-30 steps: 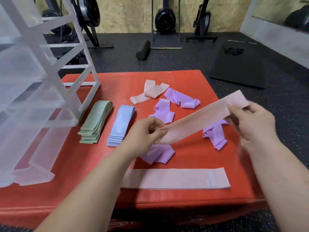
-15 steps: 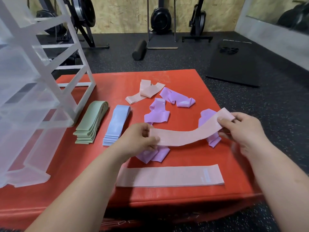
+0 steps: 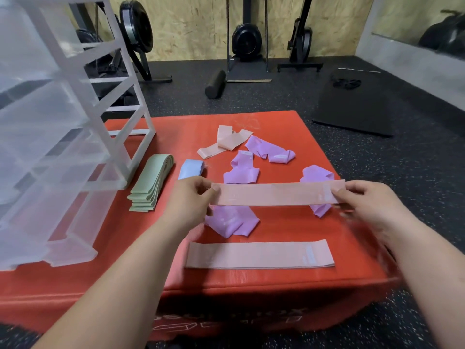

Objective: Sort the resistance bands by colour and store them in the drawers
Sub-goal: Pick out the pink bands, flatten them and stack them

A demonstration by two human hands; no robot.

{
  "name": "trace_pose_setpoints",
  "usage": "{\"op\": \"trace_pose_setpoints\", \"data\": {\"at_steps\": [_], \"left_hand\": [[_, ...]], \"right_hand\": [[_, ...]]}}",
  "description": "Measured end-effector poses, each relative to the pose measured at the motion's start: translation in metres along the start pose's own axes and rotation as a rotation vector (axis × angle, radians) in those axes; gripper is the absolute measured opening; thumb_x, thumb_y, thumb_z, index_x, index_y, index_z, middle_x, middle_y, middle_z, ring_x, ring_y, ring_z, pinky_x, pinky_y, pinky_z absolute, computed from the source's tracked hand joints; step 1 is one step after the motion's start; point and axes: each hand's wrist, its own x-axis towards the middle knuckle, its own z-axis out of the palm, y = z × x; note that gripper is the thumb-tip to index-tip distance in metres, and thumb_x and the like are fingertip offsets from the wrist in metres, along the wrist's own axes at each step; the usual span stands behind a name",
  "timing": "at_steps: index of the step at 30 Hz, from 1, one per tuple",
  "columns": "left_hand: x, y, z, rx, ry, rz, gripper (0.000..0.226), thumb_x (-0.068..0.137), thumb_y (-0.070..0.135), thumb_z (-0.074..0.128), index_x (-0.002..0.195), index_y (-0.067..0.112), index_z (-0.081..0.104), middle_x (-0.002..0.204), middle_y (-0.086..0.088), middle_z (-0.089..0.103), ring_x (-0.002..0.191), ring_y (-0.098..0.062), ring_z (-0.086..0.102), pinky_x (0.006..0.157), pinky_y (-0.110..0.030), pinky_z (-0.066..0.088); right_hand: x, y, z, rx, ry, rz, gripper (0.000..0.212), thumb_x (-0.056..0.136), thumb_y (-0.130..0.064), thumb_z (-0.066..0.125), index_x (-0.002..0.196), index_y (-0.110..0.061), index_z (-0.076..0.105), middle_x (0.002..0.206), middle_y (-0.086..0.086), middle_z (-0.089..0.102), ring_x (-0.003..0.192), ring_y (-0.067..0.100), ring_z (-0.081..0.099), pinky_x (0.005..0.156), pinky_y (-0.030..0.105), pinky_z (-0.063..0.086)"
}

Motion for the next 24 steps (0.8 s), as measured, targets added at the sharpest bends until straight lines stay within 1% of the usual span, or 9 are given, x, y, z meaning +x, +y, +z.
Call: {"op": "trace_pose_setpoints", "data": {"at_steps": [3, 7, 10, 13, 15, 17, 20, 22, 24], "left_hand": [[-0.011, 0.0, -0.012, 0.049, 0.059, 0.051, 0.012, 0.096, 0.023, 0.075, 0.088, 0.015, 0.072, 0.069, -0.002, 0.073, 0.045, -0.016, 0.058, 0.047, -0.022, 0.043], [-0.03, -0.006, -0.026, 0.101, 0.061, 0.059, 0.016, 0.095, 0.024, 0.076, 0.082, 0.018, 0.07, 0.066, 0.004, 0.071, 0.047, -0.016, 0.058, 0.052, -0.026, 0.042], [-0.045, -0.017, -0.032, 0.181, 0.041, 0.051, 0.016, 0.093, 0.027, 0.078, 0.08, 0.02, 0.071, 0.07, 0.001, 0.073, 0.051, -0.015, 0.059, 0.053, -0.027, 0.042], [-0.055, -0.027, -0.039, 0.273, 0.032, 0.039, 0.011, 0.089, 0.029, 0.079, 0.083, 0.024, 0.071, 0.072, 0.003, 0.074, 0.056, -0.013, 0.062, 0.057, -0.027, 0.042], [-0.062, -0.028, -0.042, 0.338, 0.027, 0.06, 0.008, 0.089, 0.028, 0.078, 0.085, 0.027, 0.07, 0.074, 0.006, 0.075, 0.05, -0.003, 0.057, 0.056, -0.027, 0.04], [-0.07, -0.029, -0.044, 0.391, 0.026, 0.081, 0.007, 0.09, 0.026, 0.076, 0.087, 0.027, 0.069, 0.074, 0.008, 0.075, 0.045, 0.0, 0.054, 0.055, -0.027, 0.038], [-0.079, -0.031, -0.047, 0.476, 0.034, 0.099, 0.007, 0.09, 0.028, 0.075, 0.092, 0.03, 0.069, 0.074, 0.012, 0.074, 0.057, 0.001, 0.06, 0.057, -0.027, 0.04], [-0.083, -0.033, -0.047, 0.529, 0.039, 0.125, 0.008, 0.09, 0.029, 0.075, 0.096, 0.03, 0.069, 0.075, 0.013, 0.073, 0.069, -0.002, 0.064, 0.063, -0.029, 0.045], [-0.085, -0.033, -0.046, 0.544, 0.033, 0.144, 0.009, 0.09, 0.029, 0.075, 0.097, 0.029, 0.07, 0.075, 0.012, 0.073, 0.074, -0.004, 0.065, 0.068, -0.03, 0.05]], "right_hand": [[-0.014, 0.0, -0.006, -0.05, -0.025, -0.027, 0.003, 0.093, -0.012, 0.077, 0.094, -0.011, 0.079, 0.081, 0.009, 0.076, 0.063, 0.013, 0.065, 0.058, 0.028, 0.053], [-0.035, 0.002, -0.008, -0.104, -0.067, -0.06, 0.004, 0.09, -0.011, 0.08, 0.093, -0.011, 0.078, 0.079, 0.01, 0.075, 0.064, 0.016, 0.064, 0.056, 0.024, 0.052], [-0.047, 0.008, -0.009, -0.22, -0.108, -0.098, 0.004, 0.092, -0.008, 0.077, 0.092, -0.012, 0.078, 0.077, 0.013, 0.074, 0.065, 0.017, 0.063, 0.06, 0.028, 0.049], [-0.059, 0.015, -0.011, -0.363, -0.161, -0.129, 0.008, 0.088, -0.012, 0.08, 0.087, -0.02, 0.08, 0.065, 0.004, 0.069, 0.06, 0.017, 0.055, 0.065, 0.035, 0.044], [-0.065, 0.018, -0.01, -0.477, -0.135, -0.17, 0.012, 0.084, -0.017, 0.081, 0.086, -0.029, 0.08, 0.061, -0.002, 0.069, 0.056, 0.016, 0.054, 0.066, 0.034, 0.045], [-0.072, 0.018, -0.006, -0.582, -0.09, -0.228, 0.011, 0.083, -0.022, 0.082, 0.089, -0.03, 0.077, 0.062, -0.009, 0.071, 0.059, 0.013, 0.06, 0.069, 0.033, 0.047], [-0.085, 0.016, 0.002, -0.682, -0.051, -0.302, 0.025, 0.083, -0.023, 0.081, 0.102, -0.036, 0.071, 0.066, -0.019, 0.071, 0.074, 0.007, 0.068, 0.077, 0.033, 0.051], [-0.091, 0.017, 0.008, -0.706, -0.025, -0.342, 0.03, 0.083, -0.024, 0.081, 0.106, -0.038, 0.069, 0.068, -0.023, 0.07, 0.076, 0.004, 0.067, 0.077, 0.033, 0.05], [-0.094, 0.019, 0.013, -0.744, -0.014, -0.37, 0.032, 0.084, -0.026, 0.08, 0.11, -0.038, 0.068, 0.068, -0.021, 0.069, 0.077, 0.005, 0.067, 0.078, 0.035, 0.052]]}}
